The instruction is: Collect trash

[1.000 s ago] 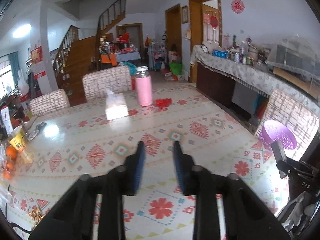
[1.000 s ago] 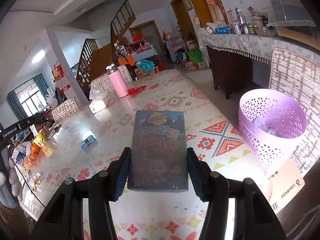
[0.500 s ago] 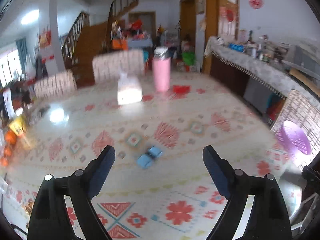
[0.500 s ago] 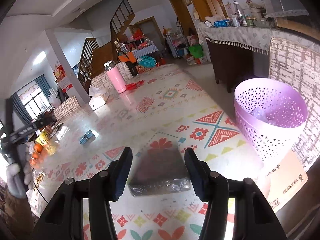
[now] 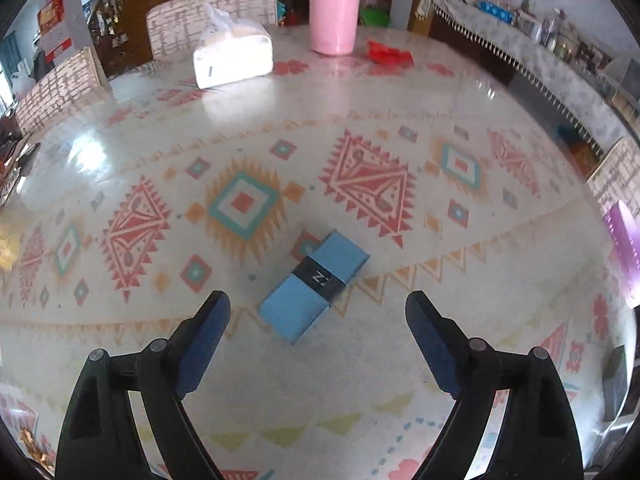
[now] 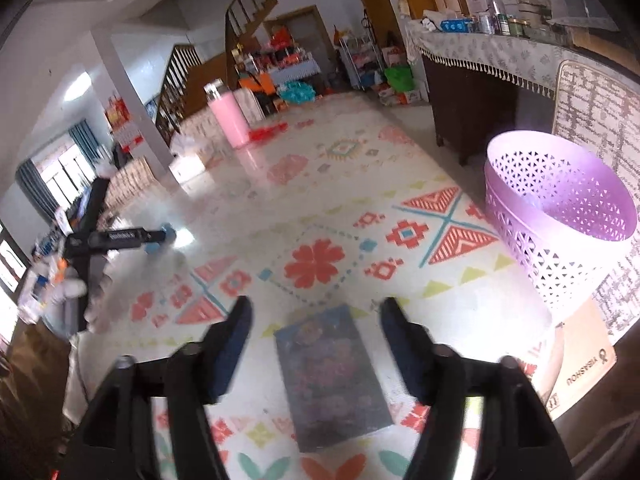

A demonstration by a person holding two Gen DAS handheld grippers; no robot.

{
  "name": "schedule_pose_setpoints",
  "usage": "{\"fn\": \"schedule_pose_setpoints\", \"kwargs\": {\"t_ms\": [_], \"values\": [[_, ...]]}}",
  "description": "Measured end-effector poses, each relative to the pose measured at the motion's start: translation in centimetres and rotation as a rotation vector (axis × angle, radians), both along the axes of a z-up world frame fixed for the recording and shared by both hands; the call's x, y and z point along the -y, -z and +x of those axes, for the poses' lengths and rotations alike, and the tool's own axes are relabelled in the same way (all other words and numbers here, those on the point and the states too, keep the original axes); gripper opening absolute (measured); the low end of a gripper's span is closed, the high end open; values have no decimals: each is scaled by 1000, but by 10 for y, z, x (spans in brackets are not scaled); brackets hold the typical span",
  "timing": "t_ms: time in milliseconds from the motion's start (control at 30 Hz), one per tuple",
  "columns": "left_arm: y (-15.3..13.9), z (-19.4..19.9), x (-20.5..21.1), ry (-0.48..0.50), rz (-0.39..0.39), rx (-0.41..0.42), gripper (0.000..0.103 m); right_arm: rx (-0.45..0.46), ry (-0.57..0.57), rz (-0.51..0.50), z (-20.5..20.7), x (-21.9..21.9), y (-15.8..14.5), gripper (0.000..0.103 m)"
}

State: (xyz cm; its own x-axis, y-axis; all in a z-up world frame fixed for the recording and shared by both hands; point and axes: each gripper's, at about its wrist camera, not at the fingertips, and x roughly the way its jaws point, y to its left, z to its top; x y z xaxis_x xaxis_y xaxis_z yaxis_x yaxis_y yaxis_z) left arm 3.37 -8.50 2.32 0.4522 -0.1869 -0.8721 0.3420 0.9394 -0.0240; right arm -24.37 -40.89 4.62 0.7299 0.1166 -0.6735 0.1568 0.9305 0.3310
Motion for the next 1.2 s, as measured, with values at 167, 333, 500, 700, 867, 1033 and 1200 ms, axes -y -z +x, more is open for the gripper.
{"fn": "schedule_pose_setpoints", "kwargs": {"t_ms": [167,333,500,700,867,1033,1200], "values": [[0,-10,6,10,20,-5,27,-79,-38,-105,10,-14,15,82],[-14,-34,11,49,-4,16,27,-119,-65,-166,15,-25,26,82],[-34,-67,20,106,-15,72,26,-123,-62,-187,15,-26,26,61],[-41,-87,32,152,4,104,26,-87,-68,-147,6,-24,23,60],[-25,-91,37,153,53,100,56,-67,-72,-150,0,-25,17,61],[-13,-83,32,116,32,65,66,-54,-75,-141,-4,-27,14,61],[2,-73,39,97,32,18,51,-44,-79,-127,-4,-29,12,61]]}}
